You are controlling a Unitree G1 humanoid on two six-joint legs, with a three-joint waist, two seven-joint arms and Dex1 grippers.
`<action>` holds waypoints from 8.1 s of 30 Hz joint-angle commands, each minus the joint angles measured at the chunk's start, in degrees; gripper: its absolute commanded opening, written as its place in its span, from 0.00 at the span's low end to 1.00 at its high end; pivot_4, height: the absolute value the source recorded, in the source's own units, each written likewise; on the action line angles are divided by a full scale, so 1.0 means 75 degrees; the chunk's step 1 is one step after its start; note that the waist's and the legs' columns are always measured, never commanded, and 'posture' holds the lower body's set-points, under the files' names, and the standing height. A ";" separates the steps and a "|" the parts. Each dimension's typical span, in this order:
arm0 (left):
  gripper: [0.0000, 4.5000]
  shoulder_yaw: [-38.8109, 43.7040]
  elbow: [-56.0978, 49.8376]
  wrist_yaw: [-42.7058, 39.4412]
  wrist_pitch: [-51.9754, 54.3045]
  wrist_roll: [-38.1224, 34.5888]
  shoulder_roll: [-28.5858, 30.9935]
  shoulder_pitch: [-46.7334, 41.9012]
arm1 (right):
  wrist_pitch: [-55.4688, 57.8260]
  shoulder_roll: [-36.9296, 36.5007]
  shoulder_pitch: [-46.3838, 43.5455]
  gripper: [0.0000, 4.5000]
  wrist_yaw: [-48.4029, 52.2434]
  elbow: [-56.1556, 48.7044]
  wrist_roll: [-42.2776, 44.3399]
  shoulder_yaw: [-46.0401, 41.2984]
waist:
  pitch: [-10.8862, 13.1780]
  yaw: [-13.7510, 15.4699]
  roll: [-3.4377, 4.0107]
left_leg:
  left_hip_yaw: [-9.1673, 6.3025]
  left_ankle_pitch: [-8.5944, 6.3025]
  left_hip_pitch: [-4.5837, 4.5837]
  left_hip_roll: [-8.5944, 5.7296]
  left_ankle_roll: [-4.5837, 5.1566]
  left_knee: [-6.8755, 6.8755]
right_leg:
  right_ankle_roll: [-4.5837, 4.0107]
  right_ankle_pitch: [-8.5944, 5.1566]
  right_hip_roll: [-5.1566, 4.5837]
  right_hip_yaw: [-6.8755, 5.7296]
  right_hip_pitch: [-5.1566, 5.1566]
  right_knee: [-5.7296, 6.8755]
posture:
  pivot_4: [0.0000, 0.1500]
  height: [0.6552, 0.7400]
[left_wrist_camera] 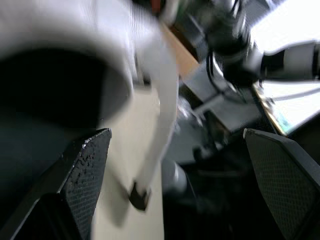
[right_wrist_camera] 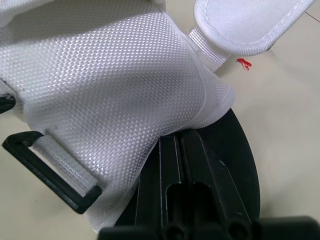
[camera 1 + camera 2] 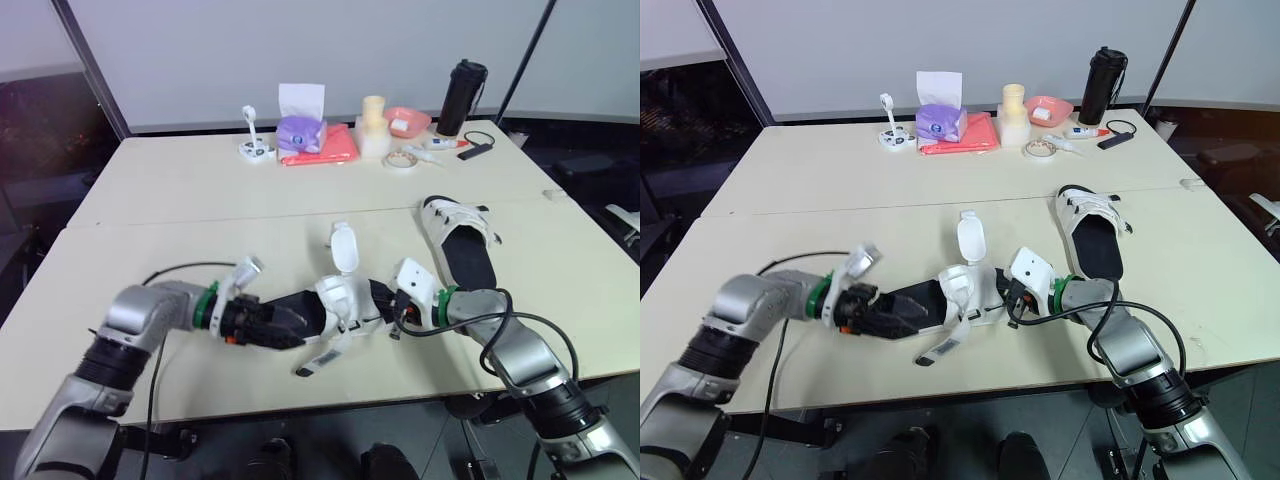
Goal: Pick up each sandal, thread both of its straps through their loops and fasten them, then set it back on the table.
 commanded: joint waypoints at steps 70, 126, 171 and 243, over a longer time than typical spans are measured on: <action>0.68 -0.0001 -0.2378 0.5258 0.1979 -0.0187 -0.3681 0.1284 | 0.1151 0.0058 0.0804 0.00 -0.0193 -0.1359 0.0007 -0.0051 | -0.0011 0.0221 0.0009 | 0.0012 -0.0013 0.0102 -0.0001 0.0012 -0.0086 | -0.0002 -0.0003 -0.0008 -0.0007 0.0119 -0.0125 | 1.00 1.00; 0.01 0.0266 0.0235 0.0905 -0.1789 0.0678 -0.1324 -0.1532 | 0.0948 0.0378 0.0920 0.00 -0.0536 -0.1356 -0.0168 0.0290 | -0.0008 0.0165 0.0004 | 0.0021 -0.0012 0.0103 0.0008 0.0008 -0.0118 | -0.0014 -0.0007 -0.0002 -0.0003 0.0101 -0.0134 | 1.00 1.00; 0.01 -0.0295 0.0433 0.0116 -0.3925 0.2428 -0.1154 -0.1687 | 0.1019 0.0391 0.0957 0.00 -0.0668 -0.1377 -0.0151 0.0237 | -0.0007 0.0170 0.0005 | 0.0019 -0.0012 0.0104 0.0009 0.0009 -0.0118 | -0.0013 -0.0007 0.0000 -0.0004 0.0103 -0.0134 | 1.00 1.00; 0.53 -0.1056 -0.0920 0.0238 -0.5313 0.3477 -0.1201 -0.0857 | 0.0878 0.0450 0.0844 0.00 -0.0650 -0.1130 -0.0241 0.0350 | -0.0008 0.0160 0.0005 | 0.0015 -0.0011 0.0108 0.0008 0.0011 -0.0113 | -0.0012 -0.0007 0.0005 -0.0006 0.0108 -0.0125 | 1.00 1.00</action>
